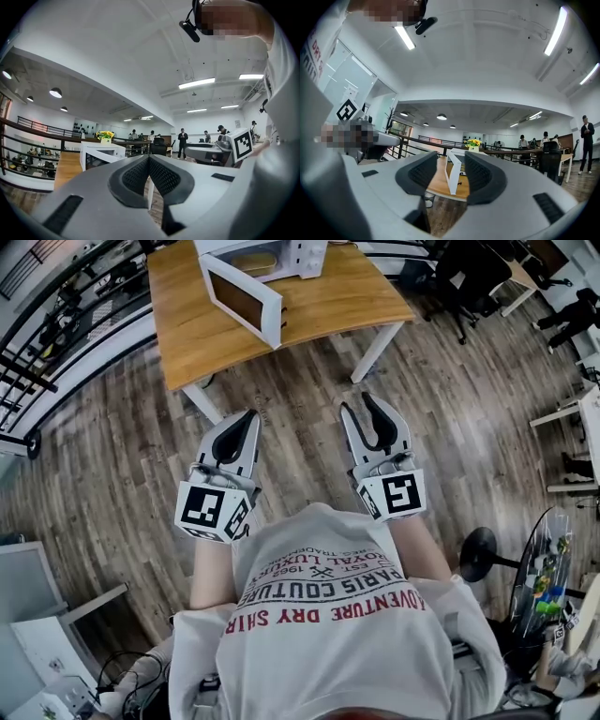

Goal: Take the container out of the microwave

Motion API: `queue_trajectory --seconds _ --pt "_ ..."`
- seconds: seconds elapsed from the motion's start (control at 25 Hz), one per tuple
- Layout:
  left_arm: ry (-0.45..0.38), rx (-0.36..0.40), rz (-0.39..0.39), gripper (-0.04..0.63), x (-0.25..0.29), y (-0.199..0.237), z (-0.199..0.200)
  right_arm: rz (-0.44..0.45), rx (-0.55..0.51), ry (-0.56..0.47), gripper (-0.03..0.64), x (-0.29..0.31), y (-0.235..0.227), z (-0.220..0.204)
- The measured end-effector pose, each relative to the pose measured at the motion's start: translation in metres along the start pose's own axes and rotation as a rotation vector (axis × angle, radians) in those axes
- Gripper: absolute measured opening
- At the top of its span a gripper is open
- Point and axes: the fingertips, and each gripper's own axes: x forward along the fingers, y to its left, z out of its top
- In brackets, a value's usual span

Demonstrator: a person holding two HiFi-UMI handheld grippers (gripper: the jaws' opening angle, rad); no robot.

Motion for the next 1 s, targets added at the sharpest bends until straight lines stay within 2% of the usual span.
queue_trajectory --seconds 0.04,0.08,0.48,0.72,1.0 --pt "0.002 -0.004 -0.003 0.012 0.001 0.001 -0.002 -0.011 0.0 0.007 0.218 0.001 -0.004 -0.003" --pt "0.005 -0.007 -0.004 0.012 0.003 0.002 -0.004 -0.024 0.001 0.017 0.236 0.002 -0.008 -0.005" --pt "0.038 -0.017 0.029 0.012 0.048 0.012 -0.023 -0.013 0.039 0.058 0.235 0.036 -0.053 -0.033" --pt "0.037 0.012 0.117 0.012 0.102 0.021 -0.02 0.099 0.037 0.026 0.235 0.084 -0.097 -0.044" --pt "0.045 0.0 0.249 0.012 0.201 0.027 -0.009 0.266 0.057 0.036 0.235 0.162 -0.179 -0.057"
